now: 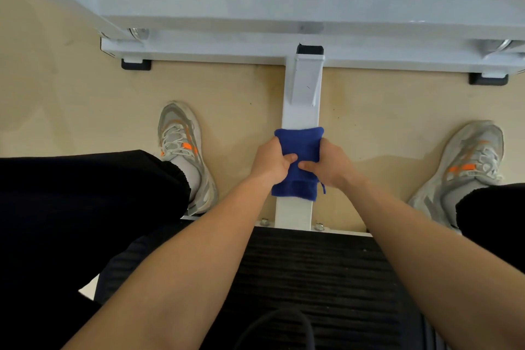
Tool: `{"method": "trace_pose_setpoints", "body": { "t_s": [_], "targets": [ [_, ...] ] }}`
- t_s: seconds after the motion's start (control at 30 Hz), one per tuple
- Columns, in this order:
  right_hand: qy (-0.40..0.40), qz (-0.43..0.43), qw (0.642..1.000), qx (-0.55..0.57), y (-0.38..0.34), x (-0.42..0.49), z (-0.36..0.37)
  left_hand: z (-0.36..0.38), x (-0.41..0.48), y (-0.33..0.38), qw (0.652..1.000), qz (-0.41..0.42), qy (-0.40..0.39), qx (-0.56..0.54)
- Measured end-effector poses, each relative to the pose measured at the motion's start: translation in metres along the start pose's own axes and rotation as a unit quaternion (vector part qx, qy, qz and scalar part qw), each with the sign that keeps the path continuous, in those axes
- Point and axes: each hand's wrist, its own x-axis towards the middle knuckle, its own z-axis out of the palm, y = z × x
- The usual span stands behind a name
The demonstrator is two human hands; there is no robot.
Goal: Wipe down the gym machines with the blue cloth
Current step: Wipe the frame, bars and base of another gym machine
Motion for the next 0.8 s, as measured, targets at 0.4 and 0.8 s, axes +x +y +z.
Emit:
{"method": "trace_pose_setpoints", "body": {
  "t_s": [0.4, 0.8],
  "targets": [
    [0.115, -0.009, 0.993, 0.019, -0.035, 0.022, -0.024, -0.018, 0.024, 0.042, 0.996, 0.032, 0.066, -0.054],
    [0.181, -0.001, 0.974, -0.133, -0.041, -0.04, 0.005, -0.012, -0.015, 0.004, 0.995, -0.017, 0.077, -0.067]
  ]
}}
